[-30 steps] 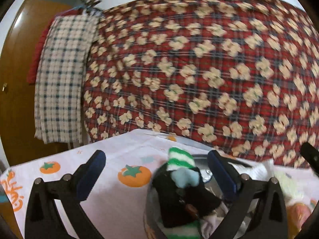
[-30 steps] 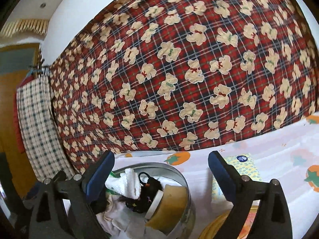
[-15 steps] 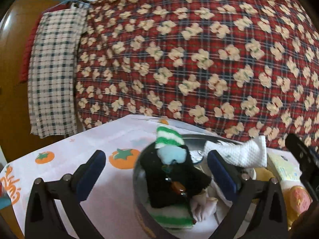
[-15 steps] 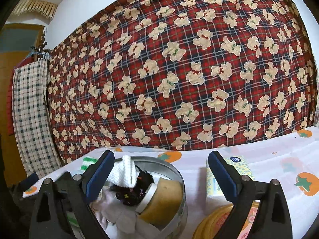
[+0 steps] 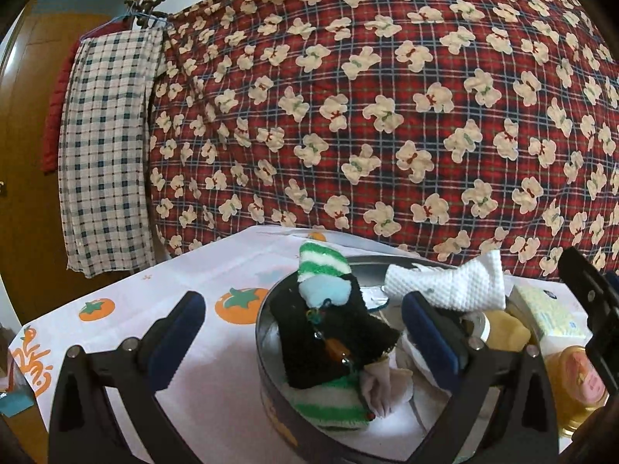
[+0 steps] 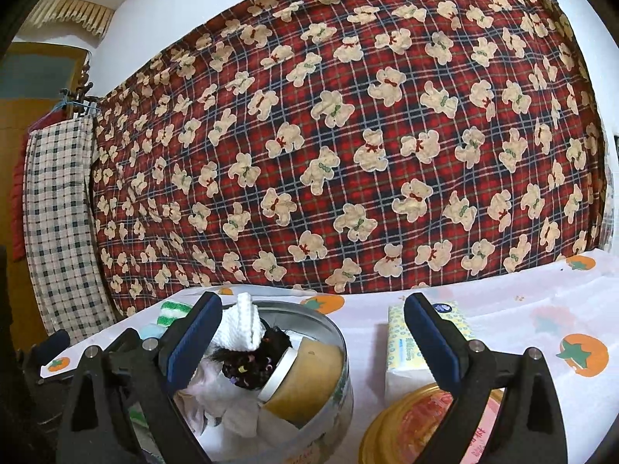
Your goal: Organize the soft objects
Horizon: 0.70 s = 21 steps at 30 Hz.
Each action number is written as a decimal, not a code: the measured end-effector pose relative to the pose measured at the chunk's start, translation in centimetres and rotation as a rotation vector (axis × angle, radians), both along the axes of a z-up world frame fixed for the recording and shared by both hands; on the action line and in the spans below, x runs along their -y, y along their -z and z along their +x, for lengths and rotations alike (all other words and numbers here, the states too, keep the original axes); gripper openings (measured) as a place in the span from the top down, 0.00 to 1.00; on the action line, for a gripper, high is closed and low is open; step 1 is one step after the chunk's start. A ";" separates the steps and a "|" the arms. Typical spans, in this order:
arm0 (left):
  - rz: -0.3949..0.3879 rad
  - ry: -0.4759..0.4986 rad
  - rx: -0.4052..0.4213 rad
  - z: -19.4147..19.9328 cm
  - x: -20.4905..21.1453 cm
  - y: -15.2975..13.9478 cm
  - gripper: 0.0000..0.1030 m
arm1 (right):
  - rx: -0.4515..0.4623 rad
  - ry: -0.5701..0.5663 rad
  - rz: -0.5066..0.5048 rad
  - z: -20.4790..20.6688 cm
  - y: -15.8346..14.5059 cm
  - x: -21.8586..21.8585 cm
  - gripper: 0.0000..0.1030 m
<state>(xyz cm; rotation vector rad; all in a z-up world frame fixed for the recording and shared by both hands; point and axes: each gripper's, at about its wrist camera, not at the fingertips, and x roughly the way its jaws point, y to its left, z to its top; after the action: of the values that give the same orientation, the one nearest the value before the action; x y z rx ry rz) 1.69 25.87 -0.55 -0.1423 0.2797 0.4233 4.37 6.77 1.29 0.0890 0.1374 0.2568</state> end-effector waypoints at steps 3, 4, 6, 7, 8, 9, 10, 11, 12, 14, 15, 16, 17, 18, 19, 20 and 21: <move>0.008 -0.008 -0.003 -0.1 0.3 -0.1 0.00 | 0.016 -0.003 -0.002 -0.5 0.0 0.1 0.06; 0.009 -0.008 -0.003 -0.2 0.3 -0.1 0.00 | 0.019 -0.002 0.000 -0.7 0.0 0.2 0.06; 0.011 -0.008 -0.004 -0.2 0.5 -0.1 0.00 | 0.027 0.002 0.002 -0.8 -0.1 0.1 0.06; 0.011 -0.007 -0.004 -0.2 0.5 -0.1 0.00 | 0.028 0.002 0.002 -0.8 -0.1 0.1 0.06; 0.011 -0.006 -0.005 -0.3 0.5 -0.1 0.00 | 0.030 0.002 0.003 -0.8 -0.2 0.1 0.06; 0.013 -0.005 -0.005 -0.4 0.6 -0.1 0.00 | 0.032 0.003 0.003 -0.8 -0.2 0.1 0.06; 0.014 -0.002 -0.005 -0.4 0.7 -0.1 0.00 | 0.033 0.004 0.004 -0.9 -0.2 0.1 0.06; 0.014 0.000 -0.003 -0.5 0.8 -0.1 0.00 | 0.035 0.004 0.004 -1.0 -0.2 0.2 0.06; 0.015 -0.001 -0.003 -0.5 0.8 -0.1 0.00 | 0.036 0.005 0.004 -1.0 -0.2 0.2 0.06; 0.013 0.000 -0.003 -0.6 0.8 -0.1 0.00 | 0.037 0.004 0.004 -1.0 -0.2 0.2 0.06; 0.013 -0.001 -0.004 -0.6 0.9 -0.1 0.00 | 0.036 0.003 0.004 -1.0 -0.2 0.2 0.06; 0.014 -0.003 -0.005 -0.6 0.9 -0.1 0.00 | 0.036 0.003 0.004 -1.0 -0.2 0.2 0.06; 0.015 -0.002 -0.005 -0.6 0.9 -0.1 0.00 | 0.035 0.004 0.004 -1.0 -0.2 0.2 0.06; 0.014 -0.001 -0.005 -0.5 0.8 -0.1 0.00 | 0.035 0.003 0.004 -1.0 -0.2 0.2 0.06; 0.015 -0.001 -0.006 -0.6 0.9 -0.1 0.00 | 0.035 0.002 0.004 -1.0 -0.2 0.2 0.06; 0.015 -0.001 -0.005 -0.6 0.9 -0.1 0.00 | 0.034 0.002 0.004 -1.0 -0.2 0.2 0.06; 0.015 -0.001 -0.004 -0.5 0.8 -0.1 0.00 | 0.036 0.002 0.003 -1.0 -0.2 0.2 0.06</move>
<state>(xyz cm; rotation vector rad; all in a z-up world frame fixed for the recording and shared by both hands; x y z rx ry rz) 1.19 25.02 -0.45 -0.1273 0.2807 0.4262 3.36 6.59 1.51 0.0873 0.1014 0.2565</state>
